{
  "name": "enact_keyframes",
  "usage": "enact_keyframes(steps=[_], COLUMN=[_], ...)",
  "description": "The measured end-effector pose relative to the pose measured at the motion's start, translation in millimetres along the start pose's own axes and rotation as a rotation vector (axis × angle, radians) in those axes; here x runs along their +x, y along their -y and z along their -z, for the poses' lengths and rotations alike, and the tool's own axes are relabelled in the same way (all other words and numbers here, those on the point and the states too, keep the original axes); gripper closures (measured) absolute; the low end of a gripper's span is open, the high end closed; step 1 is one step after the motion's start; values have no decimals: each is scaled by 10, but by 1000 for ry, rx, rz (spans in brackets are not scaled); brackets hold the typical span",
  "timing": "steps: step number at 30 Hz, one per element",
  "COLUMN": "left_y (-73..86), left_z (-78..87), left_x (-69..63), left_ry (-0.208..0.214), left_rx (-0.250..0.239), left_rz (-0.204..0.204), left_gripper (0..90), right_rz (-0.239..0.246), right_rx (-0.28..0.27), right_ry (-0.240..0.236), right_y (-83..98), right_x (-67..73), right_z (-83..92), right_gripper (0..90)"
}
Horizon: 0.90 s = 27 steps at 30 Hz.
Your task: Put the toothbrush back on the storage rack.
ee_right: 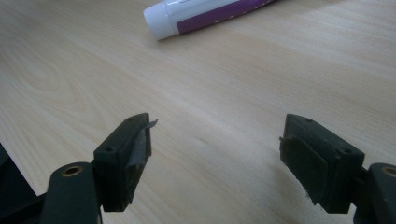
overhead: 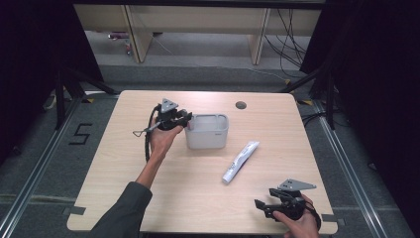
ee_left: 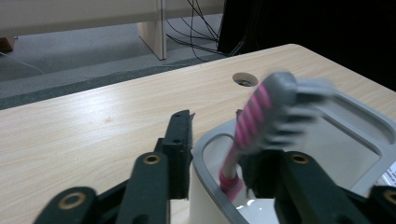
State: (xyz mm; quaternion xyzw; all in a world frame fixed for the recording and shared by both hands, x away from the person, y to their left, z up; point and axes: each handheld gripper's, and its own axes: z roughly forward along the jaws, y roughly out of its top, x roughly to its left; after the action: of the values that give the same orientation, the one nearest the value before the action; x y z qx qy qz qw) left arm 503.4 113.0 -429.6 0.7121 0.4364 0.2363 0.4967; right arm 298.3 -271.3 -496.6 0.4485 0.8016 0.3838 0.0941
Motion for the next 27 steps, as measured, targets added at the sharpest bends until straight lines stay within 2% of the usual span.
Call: enact_keyframes(steps=[5, 8, 12, 16, 19, 27], left_y=[-19, -25, -44, -45, -28, -5], left_z=[58, 99, 156, 215, 256, 439], left_x=[-12, -23, -42, -73, -85, -144], left_ry=[-1, -9, 8, 21, 48, 75], left_rx=[14, 28, 35, 57, 64, 83], left_rz=[7, 10, 14, 16, 33, 27], left_gripper=[483, 440, 391, 365, 340, 320], right_rz=[-2, 2, -1, -1, -4, -5], right_rx=[-1, 1, -1, 1, 0, -1], right_ry=[-8, 0, 1, 3, 3, 3], right_y=[1, 2, 1, -1, -2, -1], right_x=[-2, -4, -1, -3, -1, 0], right_z=[-7, -4, -5, -4, -1, -4], right_gripper=[250, 250, 250, 250, 250, 250])
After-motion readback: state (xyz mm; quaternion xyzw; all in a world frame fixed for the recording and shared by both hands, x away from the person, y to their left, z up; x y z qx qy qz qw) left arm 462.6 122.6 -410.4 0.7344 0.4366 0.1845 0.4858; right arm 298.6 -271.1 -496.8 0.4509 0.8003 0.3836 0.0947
